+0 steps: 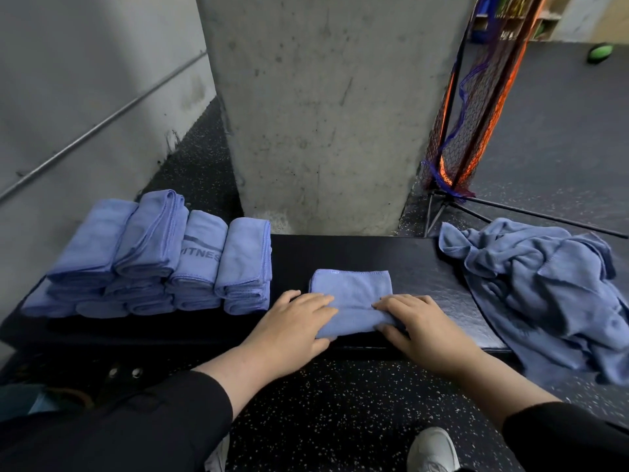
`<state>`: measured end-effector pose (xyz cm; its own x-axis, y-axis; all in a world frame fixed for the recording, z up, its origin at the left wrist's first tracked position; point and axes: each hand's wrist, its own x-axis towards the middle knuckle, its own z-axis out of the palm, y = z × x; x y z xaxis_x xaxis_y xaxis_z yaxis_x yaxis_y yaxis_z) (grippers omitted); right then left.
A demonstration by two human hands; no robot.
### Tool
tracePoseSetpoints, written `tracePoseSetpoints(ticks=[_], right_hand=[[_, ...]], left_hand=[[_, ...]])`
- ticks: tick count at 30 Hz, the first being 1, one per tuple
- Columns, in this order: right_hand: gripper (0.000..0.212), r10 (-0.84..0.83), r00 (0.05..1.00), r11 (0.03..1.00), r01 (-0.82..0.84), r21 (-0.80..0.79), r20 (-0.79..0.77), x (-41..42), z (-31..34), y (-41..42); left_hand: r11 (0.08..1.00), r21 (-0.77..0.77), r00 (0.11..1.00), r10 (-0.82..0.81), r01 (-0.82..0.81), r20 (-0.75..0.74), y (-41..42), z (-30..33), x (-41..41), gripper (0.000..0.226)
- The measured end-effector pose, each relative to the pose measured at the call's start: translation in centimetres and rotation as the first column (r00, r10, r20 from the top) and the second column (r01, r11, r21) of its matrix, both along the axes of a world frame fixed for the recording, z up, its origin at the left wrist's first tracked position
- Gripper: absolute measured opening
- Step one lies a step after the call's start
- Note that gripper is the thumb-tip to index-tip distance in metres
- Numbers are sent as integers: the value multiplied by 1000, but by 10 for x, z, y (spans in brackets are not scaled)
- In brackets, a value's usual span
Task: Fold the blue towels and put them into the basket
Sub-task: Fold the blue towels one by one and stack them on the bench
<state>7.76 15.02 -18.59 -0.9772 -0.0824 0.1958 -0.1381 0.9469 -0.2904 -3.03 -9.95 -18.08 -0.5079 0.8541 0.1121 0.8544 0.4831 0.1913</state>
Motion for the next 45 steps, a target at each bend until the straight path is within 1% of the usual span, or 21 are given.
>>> tracePoseSetpoints(ticks=[4, 6, 9, 12, 14, 15, 17, 18, 20, 22, 24, 27, 31, 34, 36, 37, 38, 40, 41, 43, 45], right_hand=[[37, 27, 998, 1000, -26, -18, 65, 2, 8, -1], [38, 4, 996, 997, 3, -72, 93, 0, 11, -1], [21, -111, 984, 970, 137, -202, 136, -9, 20, -2], [22, -189, 962, 931, 240, -277, 197, -24, 26, 0], [33, -228, 952, 906, 284, -314, 202, -33, 25, 1], [39, -244, 952, 892, 295, -343, 185, -36, 23, 1], [45, -255, 962, 896, 272, -350, 97, -41, 17, 1], [42, -248, 968, 923, 243, -298, 19, -43, 13, 1], [30, -229, 962, 967, 208, -147, -147, -47, 3, 1], [15, -202, 951, 979, 199, -37, -235, -48, -5, 1], [35, -160, 974, 987, 158, -22, -163, -45, -15, 5], [64, -103, 994, 991, 106, -78, 38, -38, -22, 18], [69, -106, 988, 986, 119, -113, 114, -41, -19, 22], [55, -121, 987, 962, 141, -233, 102, -48, -10, 22], [42, -160, 977, 895, 204, -397, 141, -52, 7, 22], [39, -167, 972, 836, 229, -498, 167, -54, 17, 21], [37, -163, 971, 767, 237, -597, 177, -56, 28, 19], [32, -168, 974, 616, 223, -756, 150, -58, 49, 14], [29, -188, 973, 546, 219, -809, 136, -59, 57, 11], [28, -240, 960, 414, 236, -879, 144, -60, 66, 4], [37, -225, 950, 181, 260, -948, 218, -62, 67, -4]], left_hand=[[989, 69, 973, 118, -134, 199, -1, 16, 2, 18], [974, 63, 928, 187, -218, 321, -1, 21, -2, 21], [933, 69, 828, 276, -352, 488, 6, 29, -9, 20], [884, 137, 782, 313, -448, 539, 18, 36, -15, 13], [865, 155, 777, 332, -477, 535, 24, 37, -20, 10], [866, 158, 800, 349, -474, 488, 27, 35, -22, 14], [909, 204, 930, 339, -362, 139, 36, 28, -28, 26], [933, 236, 954, 293, -272, -59, 41, 22, -30, 26], [958, 274, 958, 149, -79, -246, 48, 11, -29, 15], [982, 187, 969, 57, -12, -240, 49, -1, -25, 31], [995, 62, 986, 80, -72, -148, 45, -10, -20, 53], [994, -17, 993, 109, -110, -50, 42, -11, -20, 66], [983, -69, 973, 156, -169, -167, 51, -11, -22, 74], [976, -45, 956, 198, -212, -219, 64, -4, -28, 71], [970, -43, 961, 229, -238, -158, 71, 13, -29, 56], [964, -22, 962, 264, -266, -71, 73, 22, -30, 45], [950, 3, 946, 309, -311, 103, 74, 32, -31, 36], [911, 62, 782, 312, -407, 540, 73, 47, -34, 31], [892, 96, 691, 272, -443, 669, 72, 53, -35, 34], [864, 147, 594, 198, -482, 780, 69, 60, -35, 37], [826, 182, 501, 135, -533, 855, 65, 66, -30, 34]])
